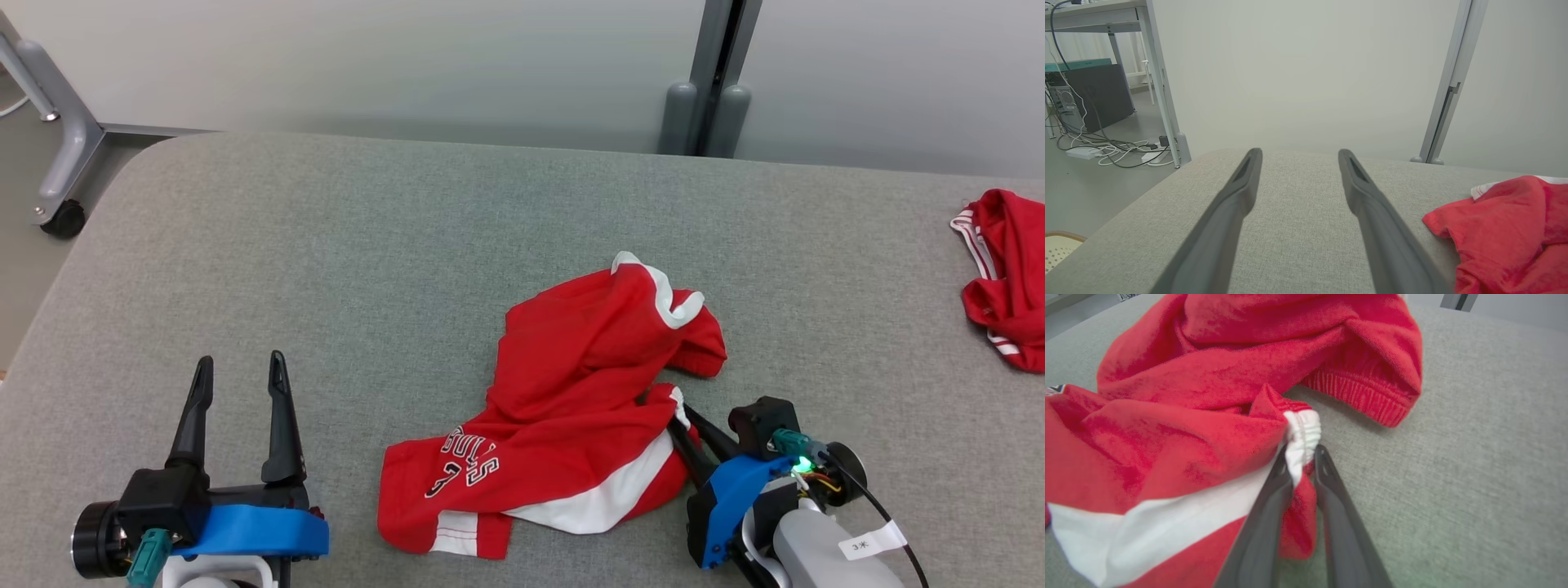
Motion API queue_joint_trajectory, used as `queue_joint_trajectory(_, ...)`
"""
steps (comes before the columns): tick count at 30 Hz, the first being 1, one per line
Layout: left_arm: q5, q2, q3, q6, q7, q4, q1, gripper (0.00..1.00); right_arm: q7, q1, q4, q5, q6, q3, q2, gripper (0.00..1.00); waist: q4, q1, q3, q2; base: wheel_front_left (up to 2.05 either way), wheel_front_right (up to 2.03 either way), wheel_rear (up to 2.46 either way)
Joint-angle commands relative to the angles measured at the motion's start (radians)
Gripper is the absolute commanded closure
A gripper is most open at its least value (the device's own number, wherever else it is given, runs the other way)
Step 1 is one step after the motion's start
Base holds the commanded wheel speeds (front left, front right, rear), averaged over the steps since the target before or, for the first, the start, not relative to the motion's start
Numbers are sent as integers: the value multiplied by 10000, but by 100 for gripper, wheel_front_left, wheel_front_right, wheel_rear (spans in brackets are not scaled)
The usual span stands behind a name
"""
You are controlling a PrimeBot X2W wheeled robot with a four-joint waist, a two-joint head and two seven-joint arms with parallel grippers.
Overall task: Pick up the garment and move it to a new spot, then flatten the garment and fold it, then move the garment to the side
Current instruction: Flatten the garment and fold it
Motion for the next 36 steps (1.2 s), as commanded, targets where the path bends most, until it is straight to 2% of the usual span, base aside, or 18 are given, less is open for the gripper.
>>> queue_joint_trajectory(1,-24,-14,-11,41,-45,13,-159,0,-134,-174,58,105,1,44,19,100,-32,-1,-19,0,0,0,0)
queue_joint_trajectory(6,-54,-15,25,81,-45,30,52,0,-393,4,-110,274,1,101,-278,100,-193,-1,-195,0,0,0,0)
queue_joint_trajectory(11,-105,-16,35,101,-45,17,252,0,-449,930,-1141,411,1,-371,-849,100,-426,-1,-416,0,0,0,0)
queue_joint_trajectory(17,-192,-13,-41,140,-45,43,418,0,-301,2763,-3166,340,1,-1198,-1205,100,-707,-1,-598,0,0,0,0)
queue_joint_trajectory(20,-194,-14,-113,163,-45,37,429,0,177,3856,-4436,219,1,-1638,-1081,100,-759,-1,-652,0,0,0,0)
queue_joint_trajectory(21,-201,-14,-126,174,-43,40,415,0,604,4618,-5376,29,1,-1877,-952,100,-788,-1,-667,0,0,0,0)
queue_joint_trajectory(24,-203,-14,-113,170,-45,20,423,0,1274,5646,-6791,-231,1,-2126,-719,100,-845,-1,-674,0,0,0,0)
queue_joint_trajectory(25,-201,-15,-112,167,-45,14,422,0,1489,5960,-7231,-325,1,-2189,-644,62,-858,-1,-669,0,0,0,0)
queue_joint_trajectory(26,-196,-14,-102,164,-45,5,422,0,1659,6195,-7647,-392,1,-2283,-549,0,-873,-1,-666,0,0,0,0)
queue_joint_trajectory(30,-157,-13,-64,142,-45,-20,444,0,2194,6684,-8903,-678,1,-2737,-373,0,-958,-1,-644,0,0,0,0)
queue_joint_trajectory(36,-75,-13,8,80,-45,8,448,0,2255,6349,-10028,-779,1,-3438,-271,0,-996,-1,-667,0,0,0,0)
